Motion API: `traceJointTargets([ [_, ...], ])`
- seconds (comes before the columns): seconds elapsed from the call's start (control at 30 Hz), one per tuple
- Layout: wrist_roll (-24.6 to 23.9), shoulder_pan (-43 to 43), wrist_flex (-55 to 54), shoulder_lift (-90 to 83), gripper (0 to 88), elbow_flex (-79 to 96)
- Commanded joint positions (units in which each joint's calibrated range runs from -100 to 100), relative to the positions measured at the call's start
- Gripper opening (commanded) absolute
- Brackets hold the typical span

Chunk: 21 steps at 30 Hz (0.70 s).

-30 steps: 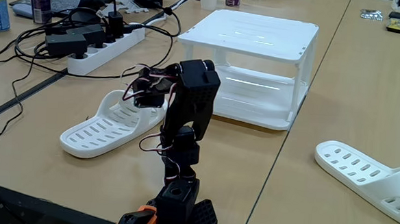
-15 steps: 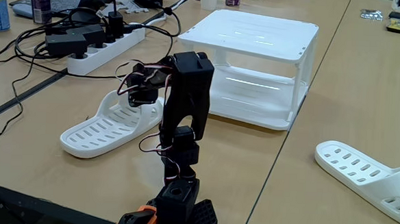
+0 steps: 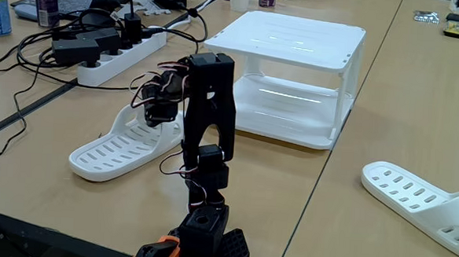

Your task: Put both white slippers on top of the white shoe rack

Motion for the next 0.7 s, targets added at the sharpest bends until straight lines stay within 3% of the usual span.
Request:
traceJointTargets([
  [0.0, 0.47, 1.78, -0.60, 2.33, 14.9, -7.81],
  [0.13, 0.47, 2.85, -0.60, 2.33, 14.1, -8.89],
  [0.27, 0.47, 2.52, -0.60, 2.25, 0.0, -8.71],
  [0.67, 0.47, -6.93, -0.60, -10.96, 0.7, 5.91],
])
